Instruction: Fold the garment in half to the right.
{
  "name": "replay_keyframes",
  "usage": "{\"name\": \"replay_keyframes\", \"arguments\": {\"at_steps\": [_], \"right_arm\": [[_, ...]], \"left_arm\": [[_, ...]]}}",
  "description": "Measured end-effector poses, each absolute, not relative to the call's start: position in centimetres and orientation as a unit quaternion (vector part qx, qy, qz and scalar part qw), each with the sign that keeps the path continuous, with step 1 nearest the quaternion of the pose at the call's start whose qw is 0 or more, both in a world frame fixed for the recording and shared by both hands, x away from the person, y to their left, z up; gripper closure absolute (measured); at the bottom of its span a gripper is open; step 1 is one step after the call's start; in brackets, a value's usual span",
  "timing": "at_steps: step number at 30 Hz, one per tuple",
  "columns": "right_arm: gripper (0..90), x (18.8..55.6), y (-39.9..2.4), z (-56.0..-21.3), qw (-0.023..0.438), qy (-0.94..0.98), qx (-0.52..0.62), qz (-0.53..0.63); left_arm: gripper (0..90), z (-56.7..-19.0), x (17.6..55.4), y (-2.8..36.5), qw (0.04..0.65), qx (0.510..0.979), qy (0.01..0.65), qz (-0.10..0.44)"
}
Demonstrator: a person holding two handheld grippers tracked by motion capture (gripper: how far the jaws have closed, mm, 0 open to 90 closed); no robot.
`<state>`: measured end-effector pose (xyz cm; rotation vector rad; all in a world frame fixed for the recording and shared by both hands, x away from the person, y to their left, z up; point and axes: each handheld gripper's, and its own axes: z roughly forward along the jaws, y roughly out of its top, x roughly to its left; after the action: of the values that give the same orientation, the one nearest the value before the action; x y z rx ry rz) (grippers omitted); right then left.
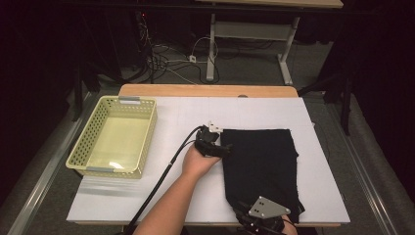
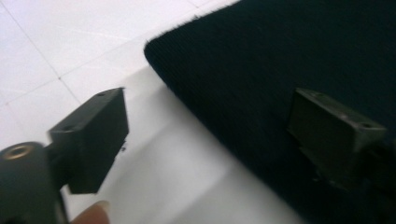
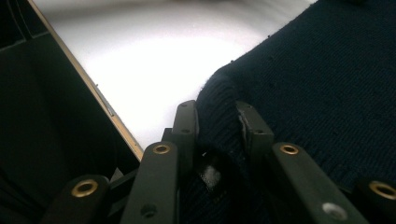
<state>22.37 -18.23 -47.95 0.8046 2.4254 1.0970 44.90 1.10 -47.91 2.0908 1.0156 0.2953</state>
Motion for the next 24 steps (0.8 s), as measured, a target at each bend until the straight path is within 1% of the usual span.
{"name": "replay_keyframes", "arguments": {"at_steps": [4,6,9,12,15,16,20,24], "right_arm": [[73.3,22.4,-18.3,-48.0,0.176,0.857,0.285,0.391],[73.3,22.4,-18.2,-48.0,0.175,0.857,0.285,0.391],[73.3,22.4,-18.1,-48.1,0.177,0.859,0.281,0.389],[73.4,22.3,-18.1,-48.1,0.177,0.859,0.281,0.389],[73.9,22.3,-18.0,-48.1,0.179,0.858,0.280,0.391],[74.3,22.2,-18.0,-48.1,0.179,0.857,0.280,0.393],[75.3,22.0,-17.7,-47.8,0.190,0.853,0.274,0.402],[75.6,22.3,-16.7,-47.4,0.192,0.851,0.269,0.409]], "left_arm": [[22.0,-48.0,46.1,0.1,0.366,0.827,0.418,0.091],[27.5,-47.8,46.4,-0.3,0.366,0.819,0.434,0.087],[37.4,-47.6,46.6,-1.0,0.364,0.820,0.434,0.085],[53.2,-47.6,46.6,-1.2,0.373,0.816,0.436,0.075],[71.2,-47.6,46.1,-1.6,0.379,0.819,0.420,0.096],[75.0,-47.6,46.0,-1.7,0.379,0.820,0.415,0.106],[78.7,-47.5,45.6,-1.5,0.386,0.817,0.409,0.126],[79.0,-46.8,45.7,-0.2,0.392,0.808,0.415,0.146]]}}
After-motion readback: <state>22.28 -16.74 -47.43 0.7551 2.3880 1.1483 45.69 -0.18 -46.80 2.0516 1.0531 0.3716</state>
